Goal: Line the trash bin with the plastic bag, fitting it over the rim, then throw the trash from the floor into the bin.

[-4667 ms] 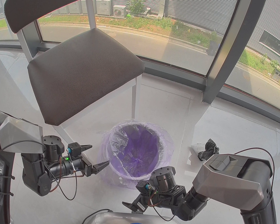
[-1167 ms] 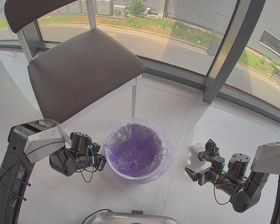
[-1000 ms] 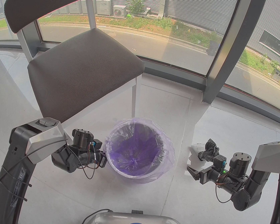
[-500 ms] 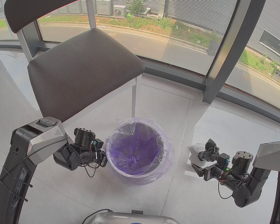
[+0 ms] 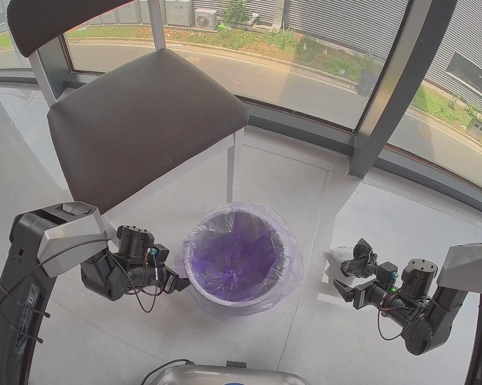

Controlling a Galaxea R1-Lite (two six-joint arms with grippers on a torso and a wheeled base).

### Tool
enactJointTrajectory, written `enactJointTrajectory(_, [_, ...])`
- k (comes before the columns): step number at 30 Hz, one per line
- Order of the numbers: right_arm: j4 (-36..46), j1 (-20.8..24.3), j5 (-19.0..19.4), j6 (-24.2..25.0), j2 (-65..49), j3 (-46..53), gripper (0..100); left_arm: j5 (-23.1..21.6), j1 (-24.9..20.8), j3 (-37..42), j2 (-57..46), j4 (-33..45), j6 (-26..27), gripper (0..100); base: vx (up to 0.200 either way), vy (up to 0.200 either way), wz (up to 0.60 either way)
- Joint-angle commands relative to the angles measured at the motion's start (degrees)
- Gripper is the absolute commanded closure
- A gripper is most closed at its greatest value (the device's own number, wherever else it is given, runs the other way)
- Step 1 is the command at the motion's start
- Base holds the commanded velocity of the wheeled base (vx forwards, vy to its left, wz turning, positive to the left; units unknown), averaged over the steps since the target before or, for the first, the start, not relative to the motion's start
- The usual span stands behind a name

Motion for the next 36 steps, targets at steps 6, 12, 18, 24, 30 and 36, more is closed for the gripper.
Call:
enactJointTrajectory(6, [-0.4, -1.9, 0.0, 0.0, -1.8, 0.4, 0, -0.3, 0.9, 13.7, -4.1, -9.1, 5.4, 0, 0.000, 0.000, 0.00])
enactJointTrajectory(12, [-0.3, -1.9, -0.2, -0.3, -6.1, 2.2, 0, -0.2, 0.9, 21.3, -7.6, -16.1, 5.7, 0, 0.000, 0.000, 0.00])
enactJointTrajectory(18, [0.1, -2.4, -0.7, -0.7, -7.6, 3.0, 0, -1.1, 0.4, 33.3, -13.5, -25.6, 6.0, 0, 0.000, 0.000, 0.00])
enactJointTrajectory(24, [0.2, -3.3, -0.7, -0.8, -6.3, 1.3, 0, -3.9, -2.3, 47.6, -20.8, -37.8, 6.0, 0, 0.000, 0.000, 0.00])
enactJointTrajectory(30, [0.2, -4.4, -0.6, -0.7, -2.3, -2.5, 0, -8.7, -5.0, 56.6, -27.8, -42.7, 5.9, 0, 0.000, 0.000, 0.00])
enactJointTrajectory(36, [1.9, -5.9, -0.7, -0.7, 3.2, -7.4, 0, -12.7, -7.9, 59.2, -32.3, -42.7, 5.3, 0, 0.000, 0.000, 0.00])
